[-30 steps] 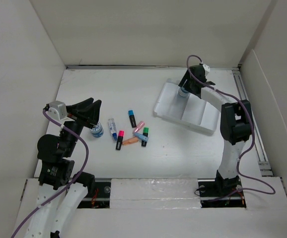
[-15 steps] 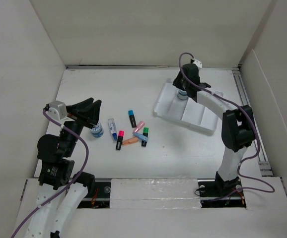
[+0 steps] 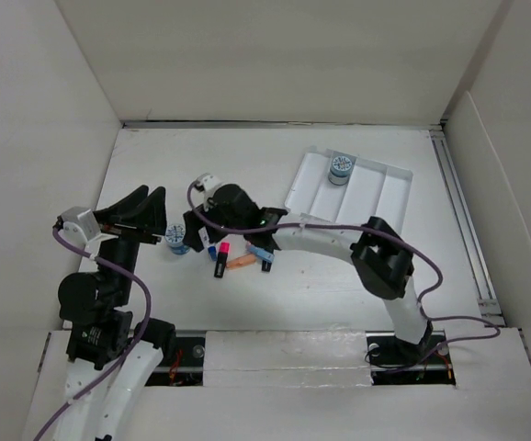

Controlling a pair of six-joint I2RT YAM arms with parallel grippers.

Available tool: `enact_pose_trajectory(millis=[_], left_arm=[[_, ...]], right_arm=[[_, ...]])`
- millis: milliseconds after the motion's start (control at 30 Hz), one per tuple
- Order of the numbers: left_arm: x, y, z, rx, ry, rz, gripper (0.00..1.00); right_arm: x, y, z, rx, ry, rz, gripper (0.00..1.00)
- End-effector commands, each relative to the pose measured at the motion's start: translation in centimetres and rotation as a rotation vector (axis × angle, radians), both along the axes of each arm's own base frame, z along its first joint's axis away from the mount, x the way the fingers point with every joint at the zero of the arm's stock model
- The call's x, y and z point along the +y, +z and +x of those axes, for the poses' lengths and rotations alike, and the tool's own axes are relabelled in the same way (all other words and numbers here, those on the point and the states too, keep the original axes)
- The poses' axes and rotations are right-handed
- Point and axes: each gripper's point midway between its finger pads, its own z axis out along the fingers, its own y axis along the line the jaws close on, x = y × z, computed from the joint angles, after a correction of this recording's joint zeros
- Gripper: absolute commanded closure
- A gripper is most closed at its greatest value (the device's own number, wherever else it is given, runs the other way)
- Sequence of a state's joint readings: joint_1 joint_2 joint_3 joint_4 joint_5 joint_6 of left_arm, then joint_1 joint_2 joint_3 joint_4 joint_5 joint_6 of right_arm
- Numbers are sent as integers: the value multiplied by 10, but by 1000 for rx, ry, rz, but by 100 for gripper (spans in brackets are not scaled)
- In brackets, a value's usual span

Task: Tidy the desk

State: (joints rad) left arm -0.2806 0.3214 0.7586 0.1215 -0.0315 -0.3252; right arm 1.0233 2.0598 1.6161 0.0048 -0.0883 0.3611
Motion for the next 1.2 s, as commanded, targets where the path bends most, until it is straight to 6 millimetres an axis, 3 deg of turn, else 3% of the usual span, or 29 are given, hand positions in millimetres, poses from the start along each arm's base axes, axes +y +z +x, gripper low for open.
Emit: enact_pose_trajectory(millis=[0,67,133,200,233,367,400,433,500,600,633,733,767,800,833,867,900,967,1000,1033,1067,1100,1133,1167], left_arm=[[18,9,-5,-29,76,-77,58],[23,9,-6,-25,98,-93,55],[29,9,-7,-25,124,-108,53],[31,8,-7,-20,134,-115,53],[31,10,-9,-25,132,-115,53],[29,12,-12,-44,119,-110,53],[29,12,-12,-42,120,-109,53],[28,13,-13,-42,113,-107,53],[26,14,-13,-51,99,-101,53],[24,11,-11,-42,98,-94,53],[24,12,-11,-41,96,-93,53],[23,13,-12,-49,88,-90,53],[23,12,-12,-49,90,-90,53],[23,11,-10,-40,91,-88,53],[22,12,-10,-40,88,-88,53],[21,11,-10,-39,83,-85,53],[20,13,-11,-46,75,-82,53],[15,11,-8,-42,60,-69,52],[13,9,-5,-35,54,-62,52],[6,8,-2,-25,22,-40,51],[1,8,-1,-21,2,-27,51],[-3,7,2,-12,-17,-17,51],[-13,8,0,-16,-67,9,50],[-17,4,6,-1,-79,20,50]], right_arm=[[22,-7,-3,-118,39,-90,5],[30,-6,-5,-131,49,-89,3],[37,-27,0,-134,23,-137,3],[47,-20,8,-138,7,-130,3],[49,-40,13,-133,-13,-162,3],[60,-55,34,-155,-78,-196,3],[67,-46,39,-170,-90,-172,3],[70,-60,41,-166,-91,-184,4],[78,-60,43,-181,-109,-167,6],[90,-45,44,-190,-134,-100,27],[93,-29,42,-183,-139,-46,43],[94,7,37,-160,-153,54,57],[92,14,35,-158,-159,99,57],[79,63,38,-173,-169,186,58],[71,83,39,-159,-180,248,59],[59,84,39,-149,-187,286,59],[33,136,46,-167,-201,379,59],[1,172,54,-164,-237,497,60],[-36,178,67,-148,-272,517,60],[-53,182,74,-147,-289,526,60],[-71,180,82,-140,-315,521,60],[-90,161,90,-114,-356,486,60],[-123,171,108,-131,-425,492,60],[-142,161,116,-116,-467,465,60]])
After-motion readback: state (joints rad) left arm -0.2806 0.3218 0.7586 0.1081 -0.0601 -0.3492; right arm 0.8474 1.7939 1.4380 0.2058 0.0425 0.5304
